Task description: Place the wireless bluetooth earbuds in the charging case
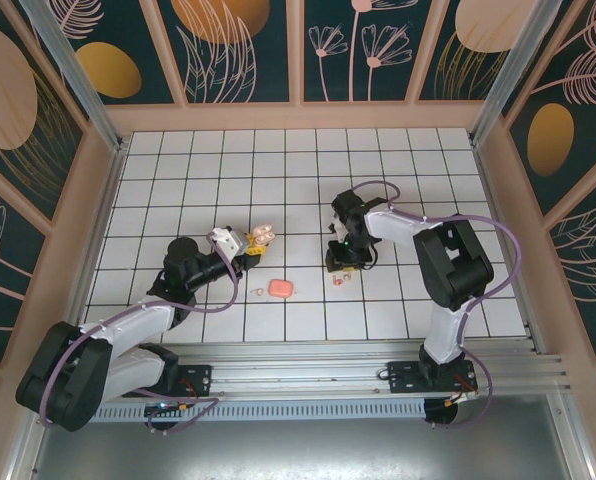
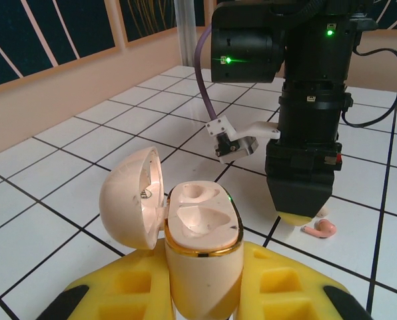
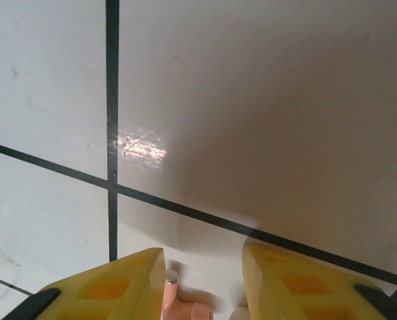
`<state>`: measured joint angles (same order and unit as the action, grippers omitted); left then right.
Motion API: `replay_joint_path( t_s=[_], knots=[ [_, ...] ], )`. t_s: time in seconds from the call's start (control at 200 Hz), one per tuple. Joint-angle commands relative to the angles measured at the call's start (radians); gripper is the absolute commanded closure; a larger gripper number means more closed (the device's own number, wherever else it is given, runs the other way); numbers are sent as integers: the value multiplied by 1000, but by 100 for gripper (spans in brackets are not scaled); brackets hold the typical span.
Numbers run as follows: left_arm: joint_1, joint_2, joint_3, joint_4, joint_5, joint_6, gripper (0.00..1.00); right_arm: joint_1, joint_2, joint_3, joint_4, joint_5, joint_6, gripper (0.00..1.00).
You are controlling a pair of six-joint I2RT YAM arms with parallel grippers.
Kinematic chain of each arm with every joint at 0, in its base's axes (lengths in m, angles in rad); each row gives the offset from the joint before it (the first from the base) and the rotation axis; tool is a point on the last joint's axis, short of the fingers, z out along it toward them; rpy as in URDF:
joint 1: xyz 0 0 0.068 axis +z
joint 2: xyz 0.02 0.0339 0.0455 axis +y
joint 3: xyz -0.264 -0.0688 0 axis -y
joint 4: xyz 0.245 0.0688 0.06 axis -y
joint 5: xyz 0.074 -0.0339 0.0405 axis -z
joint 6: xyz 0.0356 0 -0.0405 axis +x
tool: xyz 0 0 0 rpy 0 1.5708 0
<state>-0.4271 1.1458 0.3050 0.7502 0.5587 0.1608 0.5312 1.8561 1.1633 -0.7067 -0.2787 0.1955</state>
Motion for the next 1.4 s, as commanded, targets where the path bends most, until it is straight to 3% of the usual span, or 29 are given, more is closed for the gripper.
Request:
replay_joint_path(
  t_s=[0.0, 0.465, 0.636, 0.971, 1.396],
  knots=[
    [-5, -10, 22, 0, -4, 11, 93, 1, -27, -43, -93, 42, 7, 63],
    [-4, 6, 27, 18, 16, 2, 94, 7, -133, -131, -136, 54, 76, 63],
    [-5, 8, 28, 18, 18, 0, 94, 7, -138, -26, -160, 85, 74, 63],
    [-5, 5, 28, 18, 11, 0, 94, 10, -30, 96, -260, 221, -13, 64],
    [-4, 0, 27, 9, 6, 2, 94, 55, 52, 115, -226, 242, -64, 63]
  ],
)
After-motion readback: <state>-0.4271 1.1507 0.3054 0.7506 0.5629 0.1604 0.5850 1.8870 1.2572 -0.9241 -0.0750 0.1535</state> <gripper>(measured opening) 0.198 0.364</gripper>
